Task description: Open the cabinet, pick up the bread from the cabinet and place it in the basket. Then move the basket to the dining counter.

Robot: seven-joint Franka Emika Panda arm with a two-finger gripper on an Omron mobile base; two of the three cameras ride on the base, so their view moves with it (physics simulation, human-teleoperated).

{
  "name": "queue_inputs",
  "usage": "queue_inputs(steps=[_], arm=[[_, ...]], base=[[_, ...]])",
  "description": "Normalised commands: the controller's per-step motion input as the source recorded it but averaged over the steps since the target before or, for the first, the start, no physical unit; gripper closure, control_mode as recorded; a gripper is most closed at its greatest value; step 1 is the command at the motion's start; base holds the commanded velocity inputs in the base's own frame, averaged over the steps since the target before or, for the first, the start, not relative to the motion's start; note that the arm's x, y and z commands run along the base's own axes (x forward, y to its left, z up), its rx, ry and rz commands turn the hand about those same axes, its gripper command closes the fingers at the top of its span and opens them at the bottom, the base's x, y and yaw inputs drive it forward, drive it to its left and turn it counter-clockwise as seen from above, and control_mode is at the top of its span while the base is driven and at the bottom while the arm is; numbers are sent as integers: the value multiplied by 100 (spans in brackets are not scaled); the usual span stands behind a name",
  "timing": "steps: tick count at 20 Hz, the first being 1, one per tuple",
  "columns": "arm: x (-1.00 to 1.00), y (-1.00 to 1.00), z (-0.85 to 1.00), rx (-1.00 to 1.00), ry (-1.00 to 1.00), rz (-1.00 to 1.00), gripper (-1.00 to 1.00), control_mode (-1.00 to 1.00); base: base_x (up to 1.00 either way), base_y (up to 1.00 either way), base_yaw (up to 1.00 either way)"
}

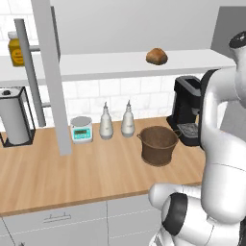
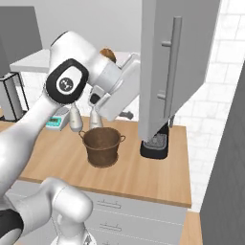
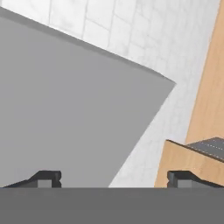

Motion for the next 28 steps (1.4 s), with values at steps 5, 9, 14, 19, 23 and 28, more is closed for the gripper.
queue_inputs(steps=[5,9,14,19,23,28], arm=[[16,-67,-1,12,-37,-17,-100,-100],[93,21,-20,9,-41,-5,-100,-100],[84,97,-54,3,-35,-3,-100,-100],[23,100,3,-10,-1,16,-100,-100],[7,100,19,-22,17,42,-100,-100],[-17,62,47,-37,33,62,-100,-100]], base=[[0,0,0],[0,0,0],[0,0,0],[0,0,0],[0,0,0],[0,0,0]])
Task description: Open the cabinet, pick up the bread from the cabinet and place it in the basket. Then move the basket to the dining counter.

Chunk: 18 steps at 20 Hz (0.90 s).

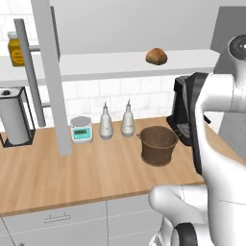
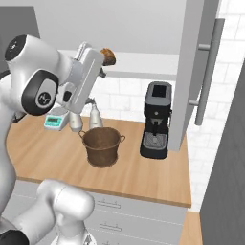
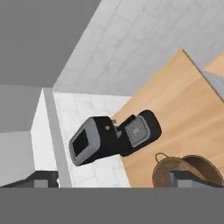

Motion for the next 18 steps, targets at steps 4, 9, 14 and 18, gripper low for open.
queue_inputs(steps=[4,9,14,18], arm=[[-48,10,18,-51,28,77,-100,-100],[-49,0,0,-63,32,77,-100,-100],[-35,0,8,-67,33,72,-100,-100],[-24,0,2,-67,29,71,-100,-100]], base=[[0,0,0],[0,0,0],[0,0,0],[0,0,0]])
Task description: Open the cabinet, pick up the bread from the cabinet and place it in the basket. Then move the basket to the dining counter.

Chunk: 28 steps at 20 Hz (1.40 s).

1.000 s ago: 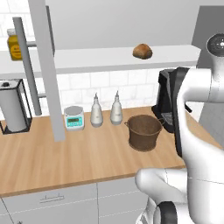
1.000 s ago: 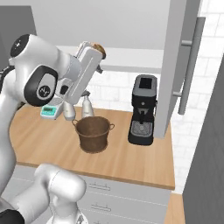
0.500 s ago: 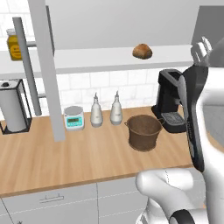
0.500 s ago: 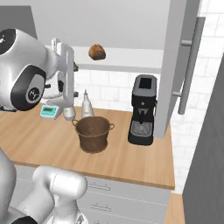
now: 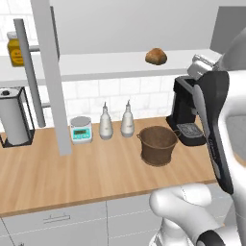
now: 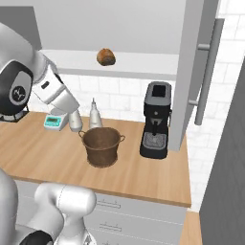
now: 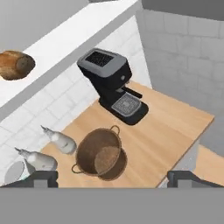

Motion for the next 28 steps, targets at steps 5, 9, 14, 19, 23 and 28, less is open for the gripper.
queue_inputs(steps=[5,9,14,19,23,28], arm=[[1,-15,0,-44,21,77,-100,-100],[77,-51,0,-10,1,66,-100,-100],[81,-38,1,-2,-7,35,-100,-100],[87,1,0,-4,-23,2,-100,-100],[84,14,0,-9,-16,0,-100,-100],[84,9,5,-2,-5,-1,-100,-100]], base=[[0,0,0],[0,0,0],[0,0,0],[0,0,0],[0,0,0],[0,0,0]])
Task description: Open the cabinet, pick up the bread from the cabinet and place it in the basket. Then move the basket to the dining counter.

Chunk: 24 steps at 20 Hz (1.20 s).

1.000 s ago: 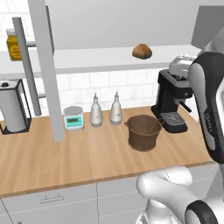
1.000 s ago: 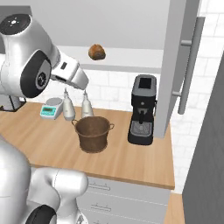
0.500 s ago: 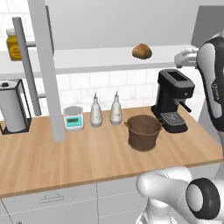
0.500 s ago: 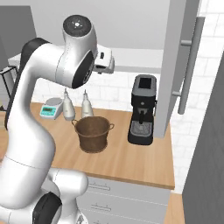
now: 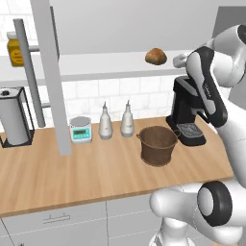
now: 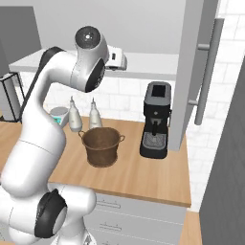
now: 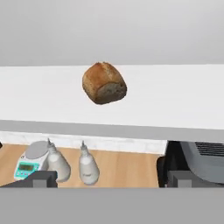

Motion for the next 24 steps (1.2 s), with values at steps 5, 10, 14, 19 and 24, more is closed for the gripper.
queue_inputs(steps=[5,10,14,19,24], arm=[[33,0,19,0,0,0,-100,-100],[21,3,-22,-1,0,0,-100,-100],[35,0,-7,0,-1,1,-100,-100],[43,0,9,0,0,3,-100,-100],[13,0,15,0,2,8,-100,-100]], base=[[0,0,0],[0,0,0],[0,0,0],[0,0,0],[0,0,0]])
